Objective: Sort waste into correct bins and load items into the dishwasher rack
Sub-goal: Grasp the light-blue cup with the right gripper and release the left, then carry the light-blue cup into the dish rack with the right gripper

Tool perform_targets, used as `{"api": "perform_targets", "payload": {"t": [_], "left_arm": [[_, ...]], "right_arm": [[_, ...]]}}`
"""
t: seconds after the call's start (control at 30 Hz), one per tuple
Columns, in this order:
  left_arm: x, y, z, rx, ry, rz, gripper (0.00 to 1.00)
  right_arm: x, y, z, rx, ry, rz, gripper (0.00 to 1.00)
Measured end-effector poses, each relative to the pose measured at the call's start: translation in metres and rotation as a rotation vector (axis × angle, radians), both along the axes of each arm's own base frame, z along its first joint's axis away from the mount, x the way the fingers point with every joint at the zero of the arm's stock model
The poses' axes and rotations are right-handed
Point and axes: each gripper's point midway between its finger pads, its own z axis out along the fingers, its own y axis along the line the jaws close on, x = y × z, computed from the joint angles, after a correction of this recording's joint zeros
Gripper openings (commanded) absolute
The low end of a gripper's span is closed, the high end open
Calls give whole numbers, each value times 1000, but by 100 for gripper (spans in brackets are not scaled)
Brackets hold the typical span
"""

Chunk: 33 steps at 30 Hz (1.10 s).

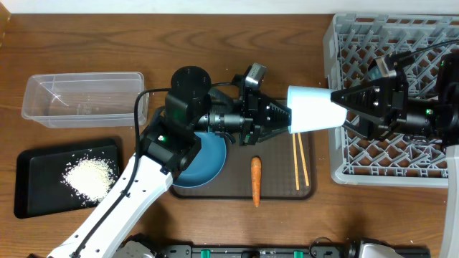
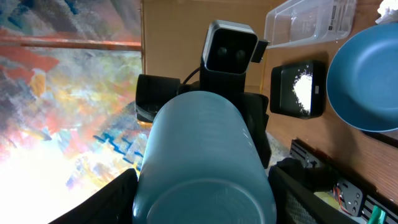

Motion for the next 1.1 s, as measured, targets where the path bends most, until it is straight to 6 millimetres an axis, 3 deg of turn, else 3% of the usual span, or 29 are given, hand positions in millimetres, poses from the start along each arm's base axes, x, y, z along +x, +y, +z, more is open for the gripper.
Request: {"api": "perform_targets", "payload": {"t": [0.07, 0.27, 0.43, 0.67, 0.8, 0.93, 1.1], "left_arm": [[0, 0, 0, 1, 0, 0, 27], [0, 0, -1, 2, 4, 1, 29], [2, 1, -1, 3, -1, 10, 30], [20, 14, -6, 21, -3, 73, 31], [33, 27, -31, 100, 59, 136, 31], [45, 47, -71, 244, 137, 235, 36], [46, 77, -124, 465, 218, 338, 39]], "right_arm": [[0, 0, 1, 7, 0, 3, 50], [3, -1, 3, 3, -20, 0, 48], [21, -5, 1, -55, -64, -42, 47], [48, -15, -6, -147, -58, -153, 47], [58, -21, -15, -199, -26, -217, 48], [68, -28, -22, -250, -18, -275, 47], [83, -45, -39, -371, 1, -395, 49]]}}
